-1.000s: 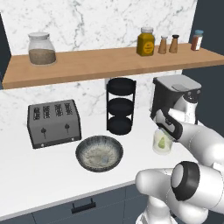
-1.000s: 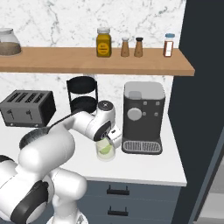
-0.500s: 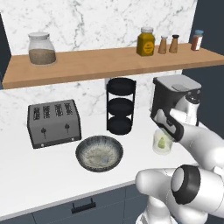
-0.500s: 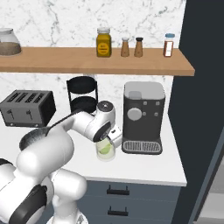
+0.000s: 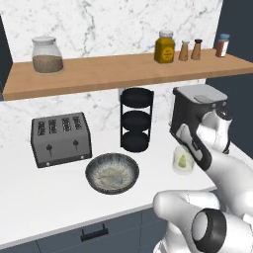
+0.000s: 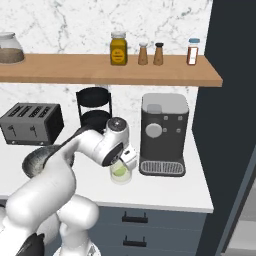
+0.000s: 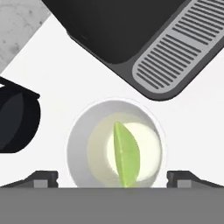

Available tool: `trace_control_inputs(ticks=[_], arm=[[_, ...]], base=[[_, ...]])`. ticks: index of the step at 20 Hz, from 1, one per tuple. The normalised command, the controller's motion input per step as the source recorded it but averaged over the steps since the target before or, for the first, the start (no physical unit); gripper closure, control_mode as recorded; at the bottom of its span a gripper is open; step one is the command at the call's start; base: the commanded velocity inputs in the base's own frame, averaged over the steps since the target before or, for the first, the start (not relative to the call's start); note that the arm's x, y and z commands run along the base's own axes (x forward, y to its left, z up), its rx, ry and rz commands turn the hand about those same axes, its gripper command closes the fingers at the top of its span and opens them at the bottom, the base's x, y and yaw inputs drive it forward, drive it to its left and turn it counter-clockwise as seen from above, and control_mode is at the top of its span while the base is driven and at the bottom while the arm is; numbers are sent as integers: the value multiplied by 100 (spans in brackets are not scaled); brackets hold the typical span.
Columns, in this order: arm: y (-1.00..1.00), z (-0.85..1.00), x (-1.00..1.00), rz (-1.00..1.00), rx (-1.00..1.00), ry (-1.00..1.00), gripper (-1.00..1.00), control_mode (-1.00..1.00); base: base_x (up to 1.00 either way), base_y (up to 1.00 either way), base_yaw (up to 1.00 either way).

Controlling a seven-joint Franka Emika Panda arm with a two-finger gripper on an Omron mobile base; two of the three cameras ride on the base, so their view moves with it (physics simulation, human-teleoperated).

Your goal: Grab a lemon wedge from the fridge and one ice cube from the ice bowl, and put them in the glass of lemonade.

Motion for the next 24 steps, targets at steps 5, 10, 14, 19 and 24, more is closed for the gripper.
trace_control_inputs(ticks=[5,10,14,19,24], arm=[[59,0,-51,2,0,-7,-100,-100],[100,32,12,15,-9,1,-100,-100],[100,49,26,26,-12,12,-100,-100],[90,4,31,41,-2,18,-100,-100],[92,9,5,44,-1,21,-100,-100]], base=[[0,0,0],[0,0,0],[0,0,0],[0,0,0],[0,0,0]])
